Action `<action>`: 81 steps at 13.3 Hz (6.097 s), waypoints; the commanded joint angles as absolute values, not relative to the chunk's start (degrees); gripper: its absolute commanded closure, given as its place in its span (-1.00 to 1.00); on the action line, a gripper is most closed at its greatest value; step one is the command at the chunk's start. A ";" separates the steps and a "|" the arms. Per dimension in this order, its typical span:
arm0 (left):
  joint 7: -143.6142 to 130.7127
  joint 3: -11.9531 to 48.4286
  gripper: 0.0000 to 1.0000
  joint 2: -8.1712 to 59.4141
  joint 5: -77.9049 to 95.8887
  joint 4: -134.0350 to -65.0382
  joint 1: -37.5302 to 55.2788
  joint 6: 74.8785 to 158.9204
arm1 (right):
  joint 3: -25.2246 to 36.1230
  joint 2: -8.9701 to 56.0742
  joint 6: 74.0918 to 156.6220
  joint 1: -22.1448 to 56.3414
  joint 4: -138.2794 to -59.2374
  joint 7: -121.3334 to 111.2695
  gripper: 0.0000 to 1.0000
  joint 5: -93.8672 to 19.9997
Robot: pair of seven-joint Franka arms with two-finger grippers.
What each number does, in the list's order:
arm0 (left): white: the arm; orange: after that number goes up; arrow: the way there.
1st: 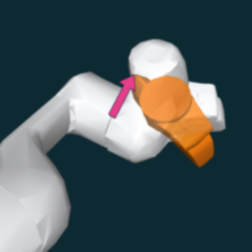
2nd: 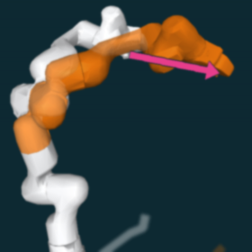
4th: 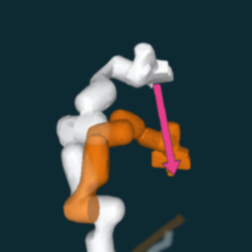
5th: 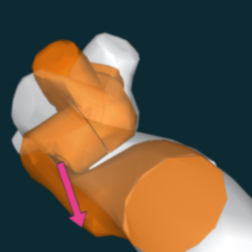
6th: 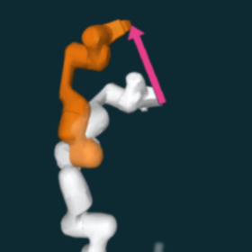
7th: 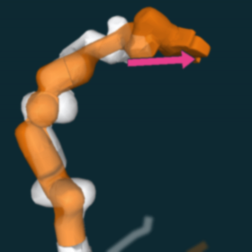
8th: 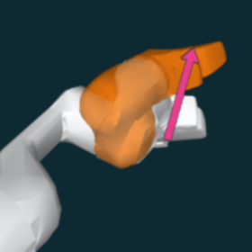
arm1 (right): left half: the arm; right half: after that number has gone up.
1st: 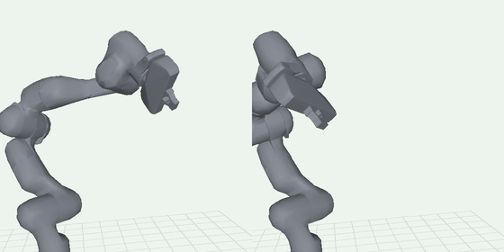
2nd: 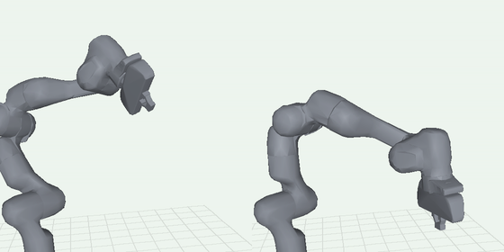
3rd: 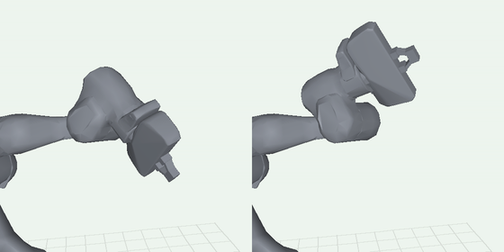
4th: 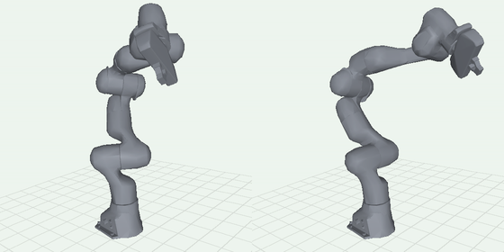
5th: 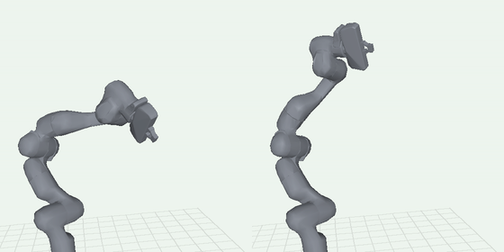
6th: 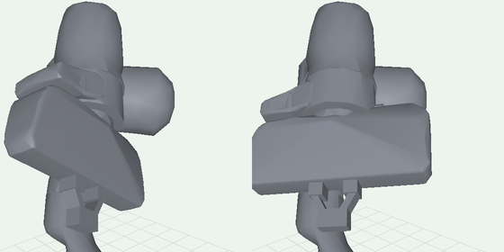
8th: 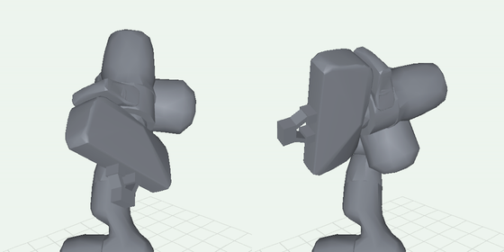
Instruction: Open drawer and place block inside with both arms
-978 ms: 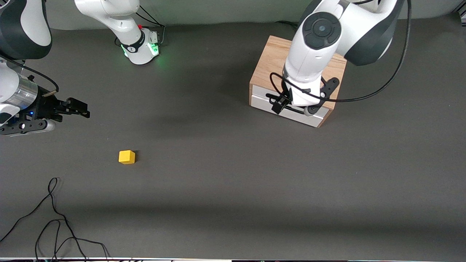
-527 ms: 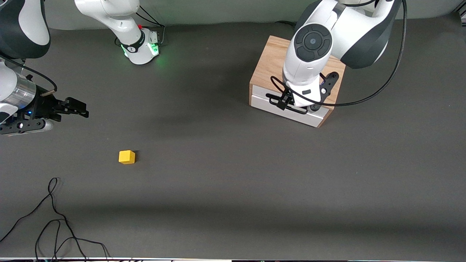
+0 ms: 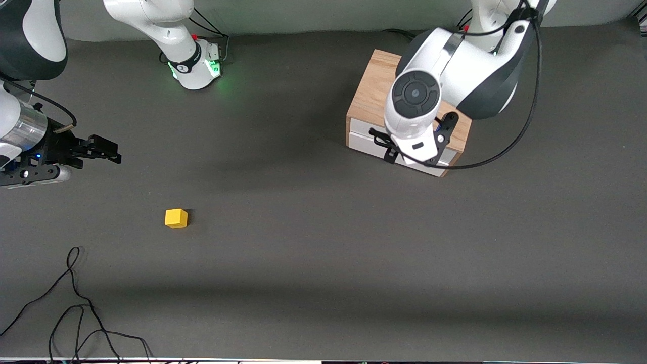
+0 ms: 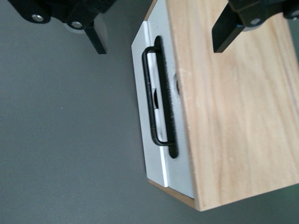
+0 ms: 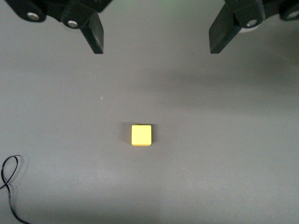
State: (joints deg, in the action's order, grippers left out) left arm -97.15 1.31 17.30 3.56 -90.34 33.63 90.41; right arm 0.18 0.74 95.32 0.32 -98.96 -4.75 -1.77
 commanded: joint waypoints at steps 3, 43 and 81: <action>-98.61 0.70 -1.00 17.84 2.46 -95.35 34.72 97.28 | 0.09 0.53 93.96 0.35 -98.00 -4.04 -1.00 -1.14; -98.88 0.62 -1.00 31.11 0.44 -93.96 35.16 114.69 | -0.09 0.88 96.24 0.70 -98.26 -4.04 -1.00 0.70; -99.05 0.09 -1.00 37.44 -1.67 -79.29 35.07 125.25 | -0.44 1.58 99.93 0.79 -98.70 -4.04 -1.00 0.62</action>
State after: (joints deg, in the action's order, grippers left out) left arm -98.49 0.54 36.28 -0.56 -83.93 34.66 125.46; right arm -0.42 1.73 99.09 0.48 -98.72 -4.75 -0.03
